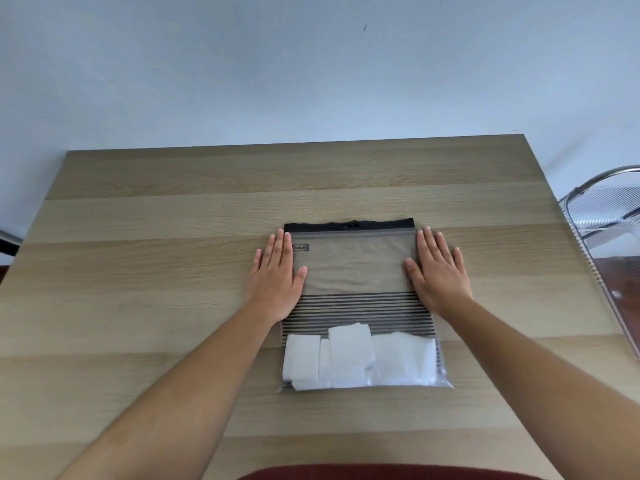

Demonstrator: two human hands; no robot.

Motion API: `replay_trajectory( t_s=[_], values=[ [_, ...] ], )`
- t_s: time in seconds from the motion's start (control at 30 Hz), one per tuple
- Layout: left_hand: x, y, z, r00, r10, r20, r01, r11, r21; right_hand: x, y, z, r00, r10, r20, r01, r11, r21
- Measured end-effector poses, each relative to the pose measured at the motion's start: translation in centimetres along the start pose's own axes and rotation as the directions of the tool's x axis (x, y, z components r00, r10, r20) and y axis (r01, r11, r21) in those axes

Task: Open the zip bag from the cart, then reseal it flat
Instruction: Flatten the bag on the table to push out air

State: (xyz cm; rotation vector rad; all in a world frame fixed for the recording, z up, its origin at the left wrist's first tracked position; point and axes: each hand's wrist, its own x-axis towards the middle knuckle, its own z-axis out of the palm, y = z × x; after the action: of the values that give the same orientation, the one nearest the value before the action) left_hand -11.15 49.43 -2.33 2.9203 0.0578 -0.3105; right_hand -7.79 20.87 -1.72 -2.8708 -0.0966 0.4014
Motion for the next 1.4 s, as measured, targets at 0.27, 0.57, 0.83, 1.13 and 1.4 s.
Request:
replay_trajectory(
  t_s=[0.27, 0.57, 0.83, 1.13, 1.4],
  values=[
    [-8.3, 5.3, 0.0, 0.977, 0.211, -0.014, -0.211, 0.966, -0.148, -9.6, -7.3, 1.7, 0.972, -0.23, 0.043, 0.225, 0.97, 0.088],
    [-10.0, 4.1, 2.5, 0.981, 0.191, 0.012, -0.19, 0.979, -0.066, -9.9, -4.6, 3.8, 0.962, -0.264, 0.073, 0.268, 0.962, -0.058],
    [-9.3, 0.5, 2.1, 0.979, 0.203, 0.025, -0.204, 0.979, 0.022, -9.5, 2.2, 2.2, 0.976, -0.216, 0.004, 0.212, 0.956, -0.201],
    [-6.7, 0.0, -0.9, 0.975, -0.163, -0.151, 0.134, 0.974, -0.184, -8.0, 0.9, -0.4, 0.953, 0.236, -0.19, -0.197, 0.959, 0.202],
    [-5.4, 1.6, -0.8, 0.969, -0.207, -0.132, 0.165, 0.948, -0.273, -7.7, -1.4, -0.1, 0.937, 0.322, -0.134, -0.303, 0.942, 0.144]
  ],
)
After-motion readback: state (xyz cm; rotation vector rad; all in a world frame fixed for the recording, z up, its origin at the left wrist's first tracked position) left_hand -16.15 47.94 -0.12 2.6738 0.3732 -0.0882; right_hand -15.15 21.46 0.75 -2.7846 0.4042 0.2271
